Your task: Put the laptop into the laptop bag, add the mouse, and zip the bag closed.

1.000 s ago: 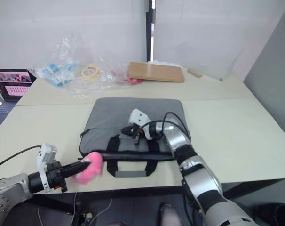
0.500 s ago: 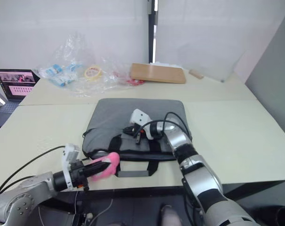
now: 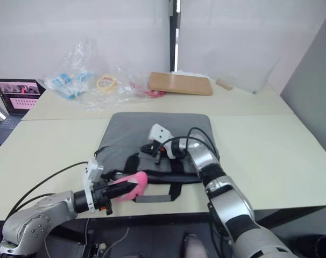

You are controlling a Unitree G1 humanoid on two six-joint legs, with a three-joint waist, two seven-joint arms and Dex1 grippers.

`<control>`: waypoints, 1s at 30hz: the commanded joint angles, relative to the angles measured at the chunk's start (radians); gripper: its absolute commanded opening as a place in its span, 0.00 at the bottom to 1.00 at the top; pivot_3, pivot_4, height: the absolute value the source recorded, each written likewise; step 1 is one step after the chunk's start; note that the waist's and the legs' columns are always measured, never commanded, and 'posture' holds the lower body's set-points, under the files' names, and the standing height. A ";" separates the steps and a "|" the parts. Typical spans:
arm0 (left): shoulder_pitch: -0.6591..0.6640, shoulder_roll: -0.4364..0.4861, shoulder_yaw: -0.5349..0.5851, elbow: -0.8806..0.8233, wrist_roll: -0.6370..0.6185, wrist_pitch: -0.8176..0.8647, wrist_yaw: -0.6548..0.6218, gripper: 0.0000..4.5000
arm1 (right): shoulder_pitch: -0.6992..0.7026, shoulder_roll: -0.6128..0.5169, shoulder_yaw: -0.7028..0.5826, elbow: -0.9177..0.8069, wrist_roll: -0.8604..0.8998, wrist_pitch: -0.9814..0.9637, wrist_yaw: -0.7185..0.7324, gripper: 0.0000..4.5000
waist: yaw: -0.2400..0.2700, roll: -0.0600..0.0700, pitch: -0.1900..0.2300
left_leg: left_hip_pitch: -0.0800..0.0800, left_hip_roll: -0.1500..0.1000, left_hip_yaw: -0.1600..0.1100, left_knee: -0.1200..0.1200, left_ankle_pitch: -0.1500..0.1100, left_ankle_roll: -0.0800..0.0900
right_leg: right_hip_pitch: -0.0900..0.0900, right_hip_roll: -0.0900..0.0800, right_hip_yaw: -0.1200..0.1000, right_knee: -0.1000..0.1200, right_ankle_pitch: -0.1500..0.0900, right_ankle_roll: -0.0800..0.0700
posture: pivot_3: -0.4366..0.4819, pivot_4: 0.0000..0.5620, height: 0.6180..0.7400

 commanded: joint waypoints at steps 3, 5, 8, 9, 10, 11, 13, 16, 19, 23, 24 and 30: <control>-0.022 -0.014 -0.033 -0.027 -0.054 0.019 -0.026 0.01 | 0.001 -0.007 -0.002 0.025 -0.024 0.008 -0.018 0.00 | 0.001 0.000 0.000 | 0.000 0.000 0.000 0.000 0.000 0.000 | 0.000 0.000 0.000 0.000 0.000 0.000 | 0.48 0.27 1.00; -0.040 -0.021 -0.043 -0.043 -0.090 0.042 -0.031 0.01 | 0.000 -0.007 -0.002 0.025 -0.024 0.008 -0.018 0.00 | 0.001 0.000 0.000 | 0.000 0.000 0.000 0.000 0.000 0.000 | 0.000 0.000 0.000 0.000 0.000 0.000 | 0.48 0.27 1.00; -0.067 -0.024 -0.059 -0.053 -0.128 0.067 -0.037 0.01 | -0.003 -0.005 -0.003 0.027 -0.024 0.009 -0.019 0.00 | 0.000 0.000 0.000 | 0.000 0.000 0.000 0.000 0.000 0.000 | 0.000 0.000 0.000 0.000 0.000 0.000 | 0.48 0.27 1.00; -0.075 -0.025 -0.065 -0.051 -0.132 0.068 -0.041 0.01 | -0.005 -0.004 -0.003 0.029 -0.024 0.009 -0.019 0.00 | 0.000 0.000 0.000 | 0.000 0.000 0.000 0.000 0.000 0.000 | 0.000 0.000 0.000 0.000 0.000 0.000 | 0.48 0.27 1.00; -0.081 -0.024 -0.069 -0.048 -0.135 0.068 -0.043 0.01 | -0.006 -0.004 -0.003 0.031 -0.024 0.008 -0.020 0.00 | 0.000 0.000 0.000 | 0.000 0.000 0.000 0.000 0.000 0.000 | 0.000 0.000 0.000 0.000 0.000 0.000 | 0.48 0.27 1.00; -0.087 -0.027 -0.072 -0.043 -0.133 0.067 -0.040 0.01 | -0.007 -0.003 -0.004 0.032 -0.024 0.008 -0.020 0.00 | 0.000 0.000 0.000 | 0.000 0.000 0.000 0.000 0.000 0.000 | 0.000 0.000 0.000 0.000 0.000 0.000 | 0.48 0.27 1.00; -0.106 -0.034 -0.081 -0.005 -0.081 0.022 -0.036 0.01 | -0.007 -0.004 -0.004 0.030 -0.023 0.009 -0.020 0.00 | 0.000 0.000 0.000 | 0.000 0.000 0.000 0.000 0.000 0.000 | 0.000 0.000 0.000 0.000 0.000 0.000 | 0.48 0.27 1.00; -0.116 -0.031 -0.113 0.044 0.020 -0.068 -0.050 0.01 | -0.005 -0.006 -0.004 0.029 -0.023 0.009 -0.020 0.00 | 0.001 0.000 0.000 | 0.000 0.000 0.000 0.000 0.000 0.000 | 0.000 0.000 0.000 0.000 0.000 0.000 | 0.48 0.27 1.00; -0.095 0.002 -0.184 0.076 0.142 -0.167 -0.097 0.01 | 0.006 -0.008 -0.002 0.019 -0.023 0.008 -0.018 0.00 | 0.000 0.000 0.000 | 0.000 0.000 0.000 0.000 0.000 0.000 | 0.000 0.000 0.000 0.000 0.000 0.000 | 0.48 0.27 1.00; -0.068 0.003 -0.200 0.083 0.178 -0.219 -0.124 0.15 | 0.021 -0.013 0.001 -0.001 -0.023 0.011 -0.014 0.00 | 0.000 0.000 0.000 | 0.000 0.000 0.000 0.000 0.000 0.000 | 0.000 0.000 0.000 -0.001 0.000 0.000 | 0.48 0.27 1.00; -0.060 0.002 -0.189 0.072 0.168 -0.218 -0.123 0.19 | 0.024 -0.014 0.001 -0.005 -0.024 0.011 -0.014 0.00 | 0.001 0.000 0.000 | 0.000 0.001 0.000 0.000 0.000 0.000 | 0.000 0.000 0.000 -0.001 0.000 0.000 | 0.48 0.27 1.00; -0.007 0.045 -0.062 -0.011 0.074 -0.176 -0.109 0.64 | 0.027 -0.016 0.001 -0.015 -0.024 0.015 -0.014 0.00 | 0.000 0.000 0.000 | 0.000 0.001 0.000 -0.001 0.000 0.000 | 0.000 0.000 0.000 -0.001 0.000 0.000 | 0.48 0.27 1.00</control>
